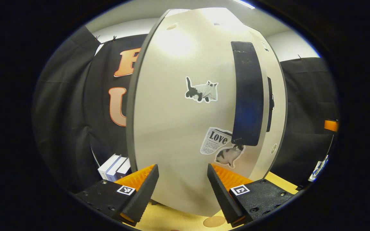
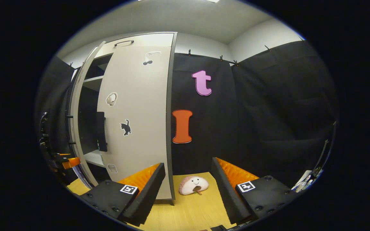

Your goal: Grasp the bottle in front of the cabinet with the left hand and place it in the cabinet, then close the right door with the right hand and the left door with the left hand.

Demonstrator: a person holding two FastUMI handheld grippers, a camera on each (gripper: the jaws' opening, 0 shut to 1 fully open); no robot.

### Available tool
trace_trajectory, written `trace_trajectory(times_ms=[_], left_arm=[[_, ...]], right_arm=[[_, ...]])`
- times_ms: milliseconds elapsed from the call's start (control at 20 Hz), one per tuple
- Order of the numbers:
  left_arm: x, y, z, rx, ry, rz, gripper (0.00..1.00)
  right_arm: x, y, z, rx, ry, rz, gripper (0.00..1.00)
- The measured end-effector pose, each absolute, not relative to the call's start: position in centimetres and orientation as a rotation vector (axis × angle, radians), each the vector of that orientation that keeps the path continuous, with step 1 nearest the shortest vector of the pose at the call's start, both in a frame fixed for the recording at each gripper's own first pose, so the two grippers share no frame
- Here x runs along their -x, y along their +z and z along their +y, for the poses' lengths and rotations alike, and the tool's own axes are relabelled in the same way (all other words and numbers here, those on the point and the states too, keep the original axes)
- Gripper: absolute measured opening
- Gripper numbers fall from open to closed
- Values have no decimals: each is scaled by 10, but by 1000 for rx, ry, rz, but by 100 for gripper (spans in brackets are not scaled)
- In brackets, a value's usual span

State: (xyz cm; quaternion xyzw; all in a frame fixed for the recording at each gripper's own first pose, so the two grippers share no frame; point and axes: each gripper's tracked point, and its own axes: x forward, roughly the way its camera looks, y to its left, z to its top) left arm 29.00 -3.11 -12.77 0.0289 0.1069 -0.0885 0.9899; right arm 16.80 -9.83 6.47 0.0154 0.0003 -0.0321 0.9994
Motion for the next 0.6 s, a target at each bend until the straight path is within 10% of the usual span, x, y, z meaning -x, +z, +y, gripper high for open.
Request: trace_trajectory(times_ms=[600], left_arm=[[-307,-134,-39,-52,-174,231,92]], right_arm=[[-156,61,-121,-24,-102,18,96]])
